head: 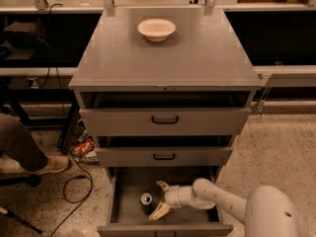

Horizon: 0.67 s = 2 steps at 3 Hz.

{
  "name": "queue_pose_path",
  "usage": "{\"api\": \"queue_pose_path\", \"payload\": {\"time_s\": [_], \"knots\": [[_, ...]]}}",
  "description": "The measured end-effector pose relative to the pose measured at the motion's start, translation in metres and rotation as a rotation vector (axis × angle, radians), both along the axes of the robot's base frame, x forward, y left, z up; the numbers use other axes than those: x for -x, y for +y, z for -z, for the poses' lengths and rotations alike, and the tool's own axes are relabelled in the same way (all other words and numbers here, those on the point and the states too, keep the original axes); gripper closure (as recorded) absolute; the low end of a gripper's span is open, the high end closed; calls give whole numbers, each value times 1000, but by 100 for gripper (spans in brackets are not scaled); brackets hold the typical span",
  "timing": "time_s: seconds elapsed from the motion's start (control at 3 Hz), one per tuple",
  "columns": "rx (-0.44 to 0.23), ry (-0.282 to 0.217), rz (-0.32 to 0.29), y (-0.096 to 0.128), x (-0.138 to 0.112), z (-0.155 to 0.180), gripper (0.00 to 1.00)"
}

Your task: Pick green can from bottom drawer and place on counter

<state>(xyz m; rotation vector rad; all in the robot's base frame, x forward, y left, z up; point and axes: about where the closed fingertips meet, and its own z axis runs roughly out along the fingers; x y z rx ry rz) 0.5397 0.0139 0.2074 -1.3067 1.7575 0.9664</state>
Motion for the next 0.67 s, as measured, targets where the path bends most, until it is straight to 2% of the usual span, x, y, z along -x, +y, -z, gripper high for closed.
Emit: {"api": "queue_pose_path", "payload": {"time_s": [0.67], "knots": [[-40, 12, -5, 33, -2, 19, 0]]}}
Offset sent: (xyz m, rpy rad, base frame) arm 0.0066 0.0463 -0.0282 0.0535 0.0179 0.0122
